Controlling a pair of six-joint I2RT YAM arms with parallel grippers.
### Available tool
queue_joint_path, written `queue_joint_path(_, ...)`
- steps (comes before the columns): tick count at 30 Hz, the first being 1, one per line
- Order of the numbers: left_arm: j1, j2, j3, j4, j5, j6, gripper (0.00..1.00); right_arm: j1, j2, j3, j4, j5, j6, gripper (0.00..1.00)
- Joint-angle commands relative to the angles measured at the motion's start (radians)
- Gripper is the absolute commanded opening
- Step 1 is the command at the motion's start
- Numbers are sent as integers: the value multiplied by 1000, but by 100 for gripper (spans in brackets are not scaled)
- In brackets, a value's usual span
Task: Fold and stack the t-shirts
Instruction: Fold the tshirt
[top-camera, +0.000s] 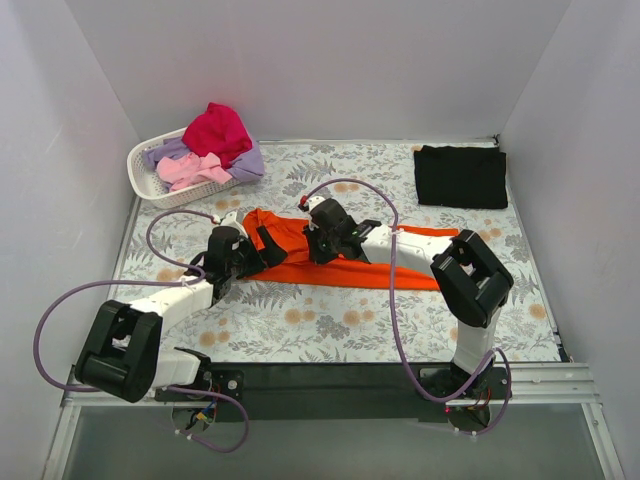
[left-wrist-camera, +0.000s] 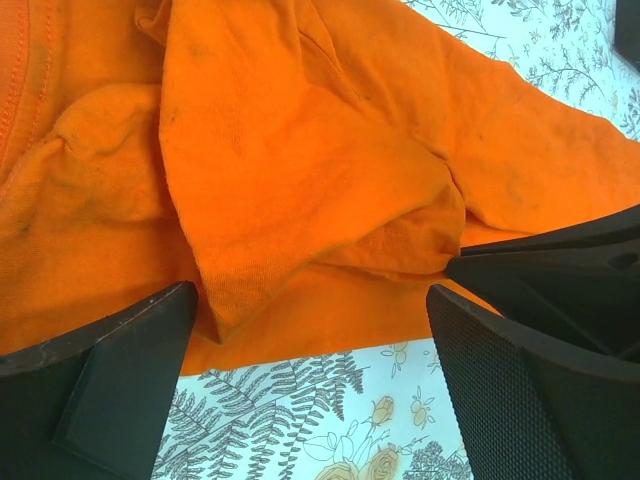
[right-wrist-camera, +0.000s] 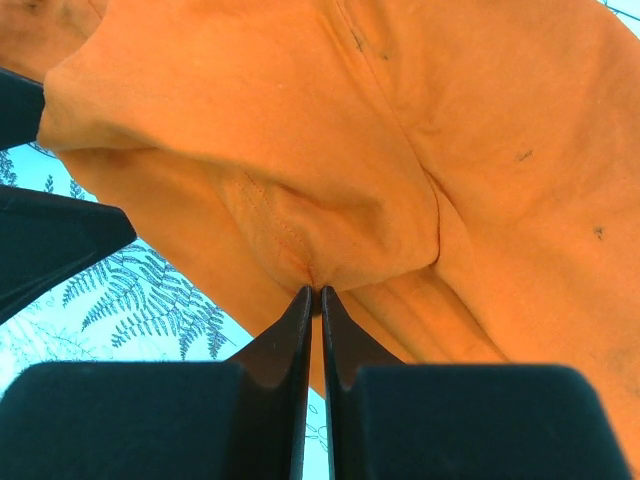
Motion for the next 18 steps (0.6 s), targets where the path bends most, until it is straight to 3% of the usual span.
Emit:
queue_joint_path(1,3,-10,0,16,1,22,88,8,-51,-2,-1,-11,8,1)
queue_joint_path(6,3,54,7,48,30,23,62,9,-63,-13,-1,-38,7,1)
queue_joint_path(7,1,60,11,43,36,25,48,8,-67,-14,1,-40,5,1)
queue_joint_path(9,3,70,22,33,36,25,32,9,-83,-25,-2,-38,7,1)
queue_joint_path(10,3,68,25,23,29,25,10,9,-87,-28,-4,-38,4,1)
queue_joint_path(11,1,66,30,-3,16,25,2,9,-92,-31,-7,-38,4,1)
queue_joint_path(18,1,80,89,-107,-14,40,0,9,-101,-39,-39,-38,-1,1)
